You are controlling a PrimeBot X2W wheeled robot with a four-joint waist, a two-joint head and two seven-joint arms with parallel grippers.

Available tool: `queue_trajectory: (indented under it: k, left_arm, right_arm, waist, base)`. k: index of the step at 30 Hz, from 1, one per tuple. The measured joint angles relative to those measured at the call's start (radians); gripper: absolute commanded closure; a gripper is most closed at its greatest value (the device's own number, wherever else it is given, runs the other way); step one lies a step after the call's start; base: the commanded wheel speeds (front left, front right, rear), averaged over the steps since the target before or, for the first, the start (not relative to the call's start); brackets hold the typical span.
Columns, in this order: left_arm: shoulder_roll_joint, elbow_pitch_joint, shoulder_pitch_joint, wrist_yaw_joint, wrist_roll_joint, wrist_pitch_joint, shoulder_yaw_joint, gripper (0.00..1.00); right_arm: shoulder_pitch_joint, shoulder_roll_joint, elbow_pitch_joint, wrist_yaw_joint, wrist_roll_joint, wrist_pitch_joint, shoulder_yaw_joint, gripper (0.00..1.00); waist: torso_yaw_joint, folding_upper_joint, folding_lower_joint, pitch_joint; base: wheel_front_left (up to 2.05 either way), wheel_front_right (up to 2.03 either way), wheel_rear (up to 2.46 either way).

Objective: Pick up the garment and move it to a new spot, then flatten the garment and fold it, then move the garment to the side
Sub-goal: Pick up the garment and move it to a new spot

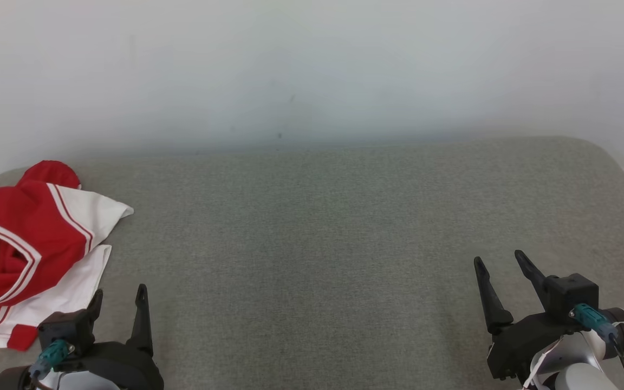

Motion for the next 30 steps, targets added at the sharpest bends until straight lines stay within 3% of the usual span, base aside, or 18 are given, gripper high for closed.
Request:
queue_trajectory:
  k: [13, 30]
  left_arm:
    - [-0.002, -0.009, 0.000, 0.007, 0.035, 0.001, 0.038, 0.00]
    - [-0.031, -0.021, 0.002, 0.010, 0.062, 0.000, 0.063, 0.00]
  right_arm:
    - [0.018, 0.004, -0.003, 0.000, 0.000, 0.000, -0.006, 0.00]
    - [0.015, 0.017, 0.025, 0.001, 0.003, -0.013, 0.002, 0.00]
  waist:
    - [0.123, 0.0000, 0.0000, -0.005]
    - [0.377, 0.0001, 0.0000, -0.026]
  base:
    - [0.00, 0.00, 0.00]
    - [0.00, 0.00, 0.00]
